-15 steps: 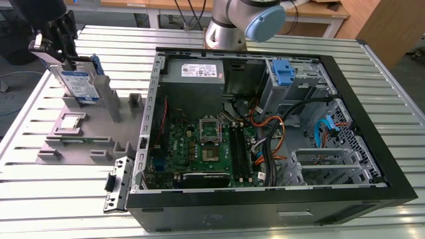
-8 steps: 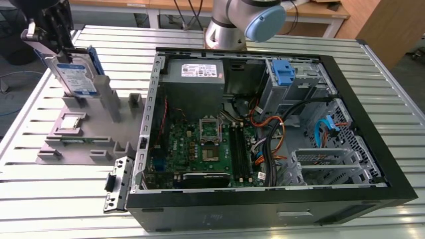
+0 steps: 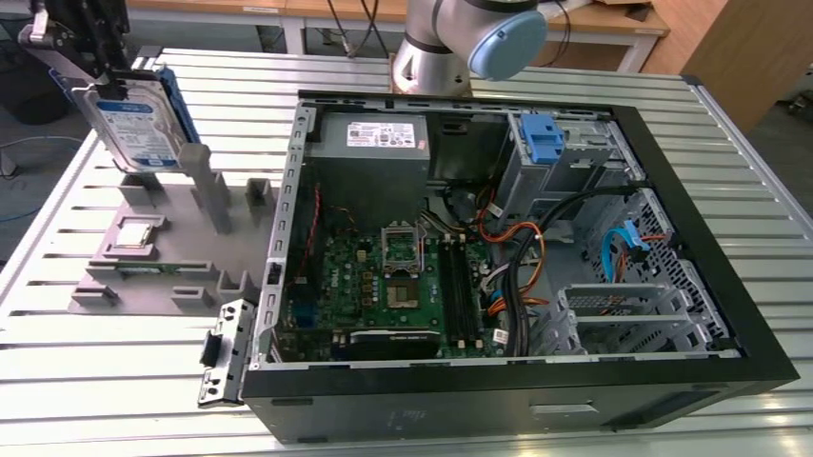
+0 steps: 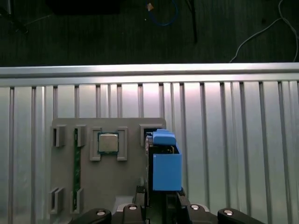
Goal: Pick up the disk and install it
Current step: 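Pick up the disk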
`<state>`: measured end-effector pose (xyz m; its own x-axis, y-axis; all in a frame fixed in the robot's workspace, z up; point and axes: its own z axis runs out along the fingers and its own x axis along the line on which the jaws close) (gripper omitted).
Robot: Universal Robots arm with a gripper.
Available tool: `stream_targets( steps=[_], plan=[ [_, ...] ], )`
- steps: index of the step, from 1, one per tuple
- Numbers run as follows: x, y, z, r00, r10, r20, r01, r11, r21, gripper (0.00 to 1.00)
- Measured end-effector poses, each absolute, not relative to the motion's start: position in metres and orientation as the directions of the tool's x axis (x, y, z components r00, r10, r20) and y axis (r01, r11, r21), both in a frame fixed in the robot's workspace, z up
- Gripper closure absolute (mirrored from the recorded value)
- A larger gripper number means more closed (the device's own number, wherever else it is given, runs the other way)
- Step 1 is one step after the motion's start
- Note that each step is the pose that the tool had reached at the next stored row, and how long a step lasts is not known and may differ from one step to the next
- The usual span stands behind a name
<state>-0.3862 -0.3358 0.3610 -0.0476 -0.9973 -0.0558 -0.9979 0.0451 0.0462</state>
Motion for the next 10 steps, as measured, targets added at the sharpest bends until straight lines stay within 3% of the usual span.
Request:
stream_targets(
  steps=[10],
  plan=[
    [-0.3862,-0.3358,0.3619,-0.048,-0.997,-0.056,-0.998,0.045,0.046,0.65]
  ],
)
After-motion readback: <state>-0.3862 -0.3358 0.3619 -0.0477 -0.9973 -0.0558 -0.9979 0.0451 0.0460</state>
